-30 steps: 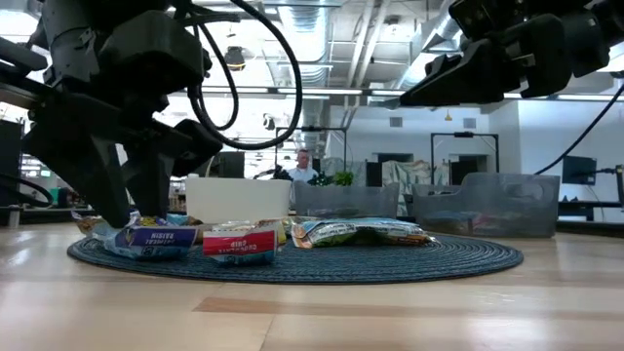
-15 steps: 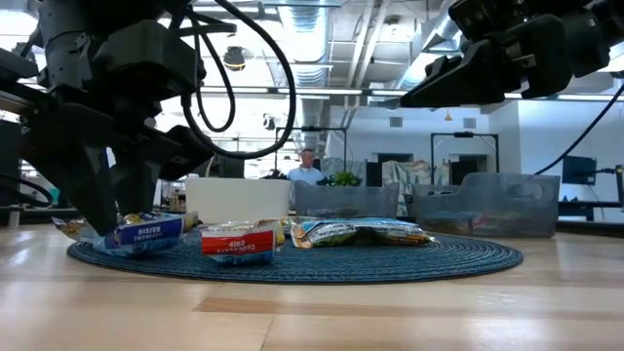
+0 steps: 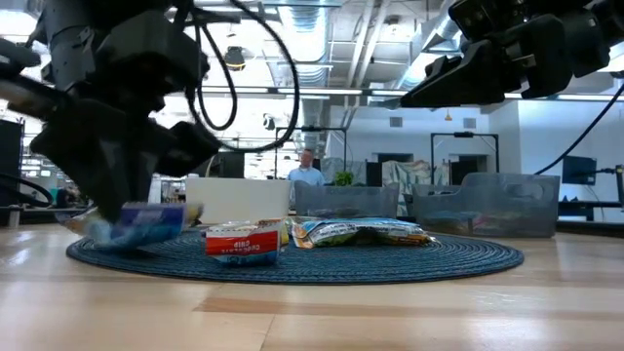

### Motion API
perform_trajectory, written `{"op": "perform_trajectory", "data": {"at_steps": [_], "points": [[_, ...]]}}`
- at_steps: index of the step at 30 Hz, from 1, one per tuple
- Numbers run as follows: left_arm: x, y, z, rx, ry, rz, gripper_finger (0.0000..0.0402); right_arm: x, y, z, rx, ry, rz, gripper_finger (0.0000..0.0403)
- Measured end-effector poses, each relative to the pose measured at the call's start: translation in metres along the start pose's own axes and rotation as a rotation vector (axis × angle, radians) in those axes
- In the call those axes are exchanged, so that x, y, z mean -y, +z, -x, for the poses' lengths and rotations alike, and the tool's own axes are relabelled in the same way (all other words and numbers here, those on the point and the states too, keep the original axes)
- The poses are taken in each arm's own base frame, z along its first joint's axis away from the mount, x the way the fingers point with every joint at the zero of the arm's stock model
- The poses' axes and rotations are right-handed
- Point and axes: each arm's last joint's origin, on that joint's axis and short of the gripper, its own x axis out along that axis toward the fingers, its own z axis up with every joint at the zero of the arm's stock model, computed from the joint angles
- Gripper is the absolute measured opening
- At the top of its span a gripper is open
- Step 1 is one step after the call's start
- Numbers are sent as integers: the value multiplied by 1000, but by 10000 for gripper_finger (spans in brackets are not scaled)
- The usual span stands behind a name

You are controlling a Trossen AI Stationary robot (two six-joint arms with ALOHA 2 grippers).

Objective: Pick and place Granola Bars by type
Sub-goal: Put the blue granola bar into the top black bin

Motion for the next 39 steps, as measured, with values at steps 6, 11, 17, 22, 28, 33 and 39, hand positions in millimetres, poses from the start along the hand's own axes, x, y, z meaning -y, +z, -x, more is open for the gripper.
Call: {"op": "perform_trajectory", "data": {"at_steps": [6,11,17,22,28,33,39], "points": [[2,27,9,65,18,-84,5,0,0,0,-1,0,0,138],[-1,51,21,85,223,-171,8,0,-1,0,-8,2,0,138],[-30,70,38,69,669,-242,6,0,-1,0,-10,2,0,138],[-83,75,53,61,879,-205,7,0,-1,0,-11,2,0,138],[-161,73,82,232,911,-105,8,0,-1,0,-11,2,0,138],[-216,60,115,425,930,-32,8,0,-1,0,-11,2,0,138],[-257,35,138,554,908,136,8,0,-1,0,-11,2,1,138]]}}
